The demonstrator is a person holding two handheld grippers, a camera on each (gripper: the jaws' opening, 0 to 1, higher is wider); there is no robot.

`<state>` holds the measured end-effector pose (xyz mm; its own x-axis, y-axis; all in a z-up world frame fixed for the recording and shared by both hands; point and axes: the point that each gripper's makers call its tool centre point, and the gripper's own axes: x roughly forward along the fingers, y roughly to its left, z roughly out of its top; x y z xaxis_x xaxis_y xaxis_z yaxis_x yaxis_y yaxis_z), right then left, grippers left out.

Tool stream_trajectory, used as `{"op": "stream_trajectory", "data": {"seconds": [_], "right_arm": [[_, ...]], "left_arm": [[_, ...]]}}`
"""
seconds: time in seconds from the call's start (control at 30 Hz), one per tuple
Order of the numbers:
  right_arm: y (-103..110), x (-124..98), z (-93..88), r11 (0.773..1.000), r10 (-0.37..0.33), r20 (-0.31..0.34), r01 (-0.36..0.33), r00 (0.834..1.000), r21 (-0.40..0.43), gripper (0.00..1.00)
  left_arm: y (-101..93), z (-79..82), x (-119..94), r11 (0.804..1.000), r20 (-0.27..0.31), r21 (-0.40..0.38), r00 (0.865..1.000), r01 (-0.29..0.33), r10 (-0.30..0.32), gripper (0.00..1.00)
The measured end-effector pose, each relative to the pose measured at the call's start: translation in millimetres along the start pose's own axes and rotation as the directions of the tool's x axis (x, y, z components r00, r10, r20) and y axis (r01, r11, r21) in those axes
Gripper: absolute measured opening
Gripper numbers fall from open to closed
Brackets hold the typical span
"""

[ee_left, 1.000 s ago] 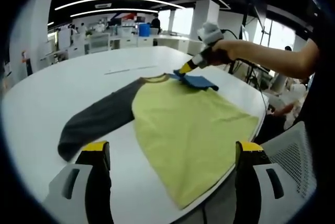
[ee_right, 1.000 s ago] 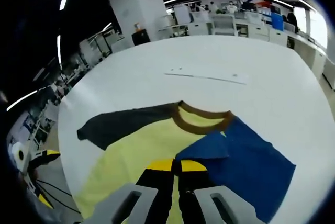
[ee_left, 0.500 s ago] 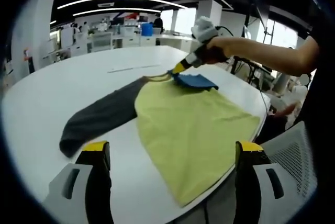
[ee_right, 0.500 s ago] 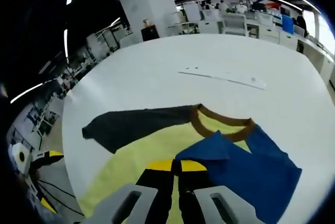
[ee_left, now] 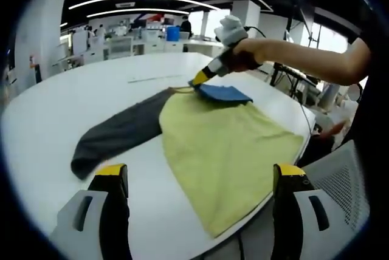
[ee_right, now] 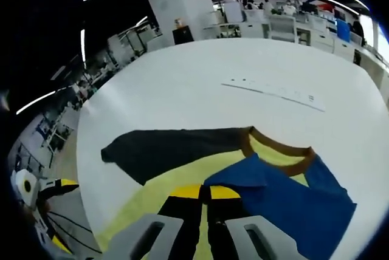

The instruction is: Fold the garment on the visible template until the final outline fits inside the template.

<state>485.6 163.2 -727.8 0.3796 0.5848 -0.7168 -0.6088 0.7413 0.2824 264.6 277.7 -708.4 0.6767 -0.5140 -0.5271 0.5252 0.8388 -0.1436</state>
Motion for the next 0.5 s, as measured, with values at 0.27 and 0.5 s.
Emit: {"op": "stream_trajectory", "data": {"seconds": [0.27,0.5], "right_arm": [[16,8,4.7,0.999,0.021,-0.019,-0.022,1.000,-0.039,0.00],[30,16,2.0,0.998,0.041,-0.040,-0.043,0.998,-0.043,0.00]], "left_arm": [[1.9,-2.5,-1,1.000,-0.002,-0.008,1.000,-0.008,0.008,0.96],[3.8,-3.5,-1,1.000,-0.004,-0.011,1.000,-0.010,0.010,0.96]]}}
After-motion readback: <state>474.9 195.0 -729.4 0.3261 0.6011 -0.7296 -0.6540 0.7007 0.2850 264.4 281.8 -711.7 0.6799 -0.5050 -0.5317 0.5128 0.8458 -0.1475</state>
